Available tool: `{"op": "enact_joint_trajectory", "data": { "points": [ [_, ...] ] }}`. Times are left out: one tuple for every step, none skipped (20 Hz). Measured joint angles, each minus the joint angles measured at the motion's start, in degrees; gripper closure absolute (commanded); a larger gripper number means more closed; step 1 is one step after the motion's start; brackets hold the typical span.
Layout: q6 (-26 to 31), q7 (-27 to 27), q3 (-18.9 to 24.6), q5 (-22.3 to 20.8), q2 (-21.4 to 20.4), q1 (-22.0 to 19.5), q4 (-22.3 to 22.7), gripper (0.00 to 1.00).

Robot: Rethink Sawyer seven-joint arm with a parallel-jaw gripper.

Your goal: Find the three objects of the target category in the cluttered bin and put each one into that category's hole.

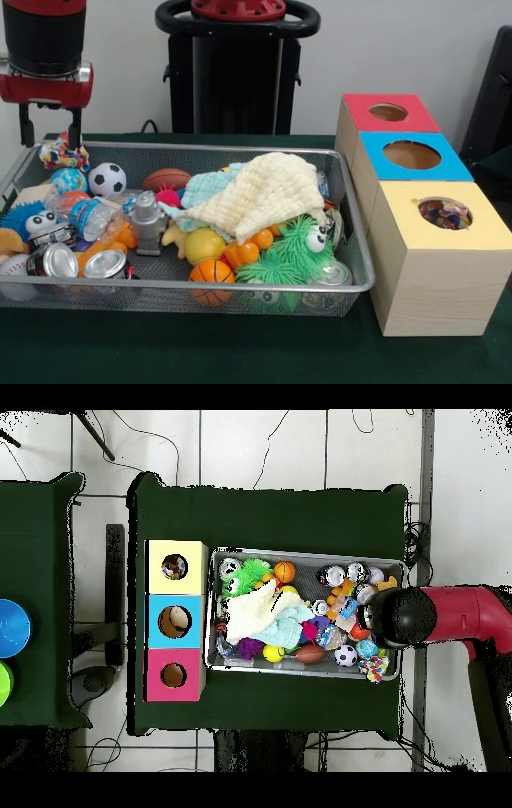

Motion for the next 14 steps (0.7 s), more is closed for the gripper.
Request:
{"op": "enact_joint_trajectory", "data": {
  "points": [
    [0.0, 0.0, -0.2, 0.0, 0.0, 0.0, 0.0, 0.0],
    [0.0, 0.0, -0.5, 0.0, 0.1, 0.0, 0.0, 0.0],
    [0.0, 0.0, -0.7, 0.0, 0.2, 0.0, 0.0, 0.0],
    [0.0, 0.0, -1.0, 0.0, 0.3, 0.0, 0.0, 0.0],
    [0.0, 0.0, -1.1, 0.0, 0.4, 0.0, 0.0, 0.0],
    [0.0, 0.0, -1.5, 0.0, 0.6, 0.0, 0.0, 0.0],
    [0.0, 0.0, -1.7, 0.0, 0.8, 0.0, 0.0, 0.0],
    [0.0, 0.0, -1.9, 0.0, 0.9, 0.0, 0.0, 0.0],
    [0.0, 0.0, -2.1, 0.0, 1.0, 0.0, 0.0, 0.0],
    [0.0, 0.0, -2.5, 0.0, 1.4, 0.0, 0.0, 0.0],
    [0.0, 0.0, -2.7, 0.0, 1.6, 0.0, 0.0, 0.0],
    [0.0, 0.0, -2.9, 0.0, 1.8, 0.0, 0.0, 0.0],
    [0.0, 0.0, -3.1, 0.0, 2.0, 0.0, 0.0, 0.0],
    [0.0, 0.0, -3.3, 0.0, 2.3, 0.0, 0.0, 0.0]
  ]
}}
